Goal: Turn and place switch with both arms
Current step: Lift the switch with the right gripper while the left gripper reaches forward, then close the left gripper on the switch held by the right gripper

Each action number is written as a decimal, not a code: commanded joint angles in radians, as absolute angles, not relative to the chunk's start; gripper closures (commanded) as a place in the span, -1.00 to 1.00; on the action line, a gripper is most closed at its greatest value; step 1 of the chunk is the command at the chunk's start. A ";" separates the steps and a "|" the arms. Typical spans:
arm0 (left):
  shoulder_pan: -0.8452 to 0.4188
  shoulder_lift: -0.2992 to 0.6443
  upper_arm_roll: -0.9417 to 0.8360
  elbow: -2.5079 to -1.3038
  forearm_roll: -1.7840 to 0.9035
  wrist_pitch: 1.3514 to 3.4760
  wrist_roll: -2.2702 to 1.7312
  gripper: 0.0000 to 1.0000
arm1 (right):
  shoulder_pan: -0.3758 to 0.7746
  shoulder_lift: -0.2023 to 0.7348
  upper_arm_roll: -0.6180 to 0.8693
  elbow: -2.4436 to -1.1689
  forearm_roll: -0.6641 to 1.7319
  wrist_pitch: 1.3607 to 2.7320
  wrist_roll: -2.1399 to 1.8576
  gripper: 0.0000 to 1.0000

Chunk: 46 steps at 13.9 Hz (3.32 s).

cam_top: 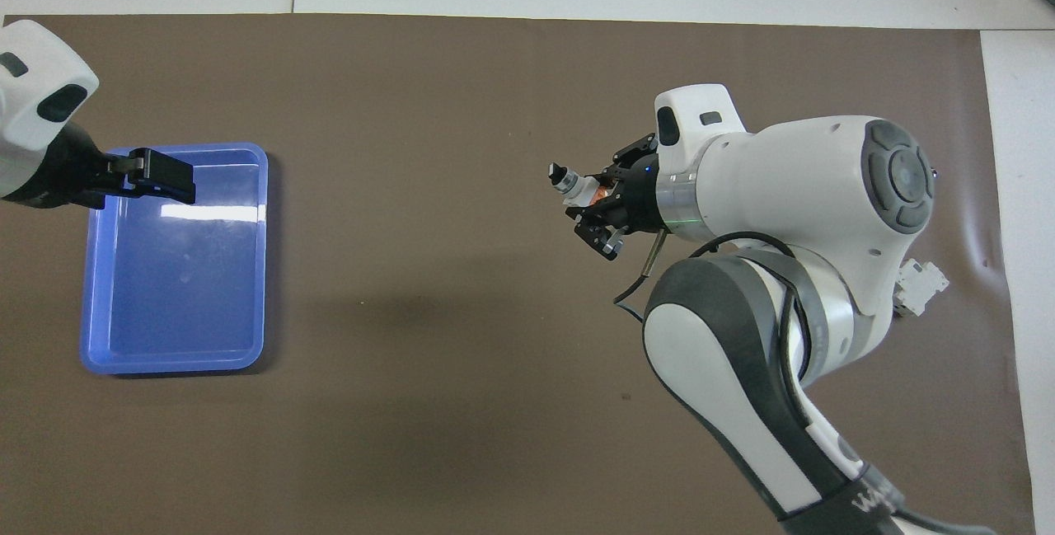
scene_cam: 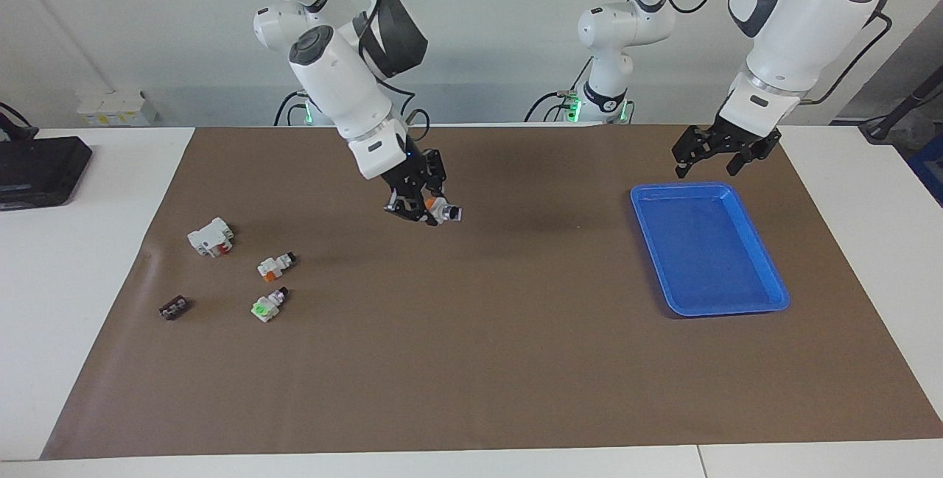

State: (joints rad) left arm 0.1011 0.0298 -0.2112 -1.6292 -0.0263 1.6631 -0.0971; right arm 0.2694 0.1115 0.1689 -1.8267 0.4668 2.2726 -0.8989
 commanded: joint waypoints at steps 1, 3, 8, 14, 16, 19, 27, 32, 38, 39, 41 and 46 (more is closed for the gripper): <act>0.106 -0.003 -0.210 -1.661 -0.040 1.672 -0.089 -1.00 | 0.274 0.114 0.233 -1.812 0.515 2.362 -1.003 1.00; 0.104 -0.005 -0.212 -1.657 -0.040 1.674 -0.087 -1.00 | 0.327 0.118 0.235 -1.807 0.442 2.437 -1.032 1.00; 0.097 -0.020 -0.216 -1.687 -0.294 1.690 -0.173 -1.00 | 0.374 0.107 0.242 -1.783 0.339 2.451 -1.000 1.00; 0.095 -0.026 -0.221 -1.729 -0.619 1.724 -0.233 -0.98 | 0.410 0.118 0.244 -1.736 0.247 2.457 -0.830 1.00; 0.110 -0.043 -0.216 -1.772 -0.771 1.724 -0.233 -0.92 | 0.410 0.118 0.244 -1.736 0.247 2.457 -0.828 1.00; 0.112 -0.032 -0.218 -1.778 -0.889 1.729 -0.233 -0.75 | 0.411 0.118 0.244 -1.736 0.247 2.462 -0.827 1.00; 0.046 -0.028 -0.224 -1.781 -1.002 1.804 -0.285 -0.15 | 0.419 0.118 0.244 -1.736 0.209 2.480 -0.815 1.00; -0.005 -0.029 -0.222 -1.795 -1.002 1.836 -0.359 0.12 | 0.420 0.118 0.244 -1.740 0.207 2.485 -0.810 1.00; 0.000 -0.038 -0.221 -1.822 -0.999 1.821 -0.360 0.31 | 0.420 0.118 0.244 -1.740 0.209 2.485 -0.810 1.00; -0.005 -0.038 -0.221 -1.822 -0.999 1.827 -0.359 0.38 | 0.420 0.118 0.244 -1.740 0.207 2.485 -0.810 1.00; -0.006 -0.038 -0.221 -1.825 -0.996 1.825 -0.359 0.44 | 0.422 0.118 0.244 -1.740 0.209 2.485 -0.808 1.00; -0.008 -0.038 -0.221 -1.827 -0.994 1.819 -0.359 0.74 | 0.422 0.117 0.244 -1.740 0.209 2.485 -0.804 1.00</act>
State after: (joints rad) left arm 0.0040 -0.0048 -0.2293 -1.7859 -0.9834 1.8111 -0.3530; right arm 0.4225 0.1132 0.2385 -1.7488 0.2367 2.4723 -0.8406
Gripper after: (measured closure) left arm 0.828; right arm 0.590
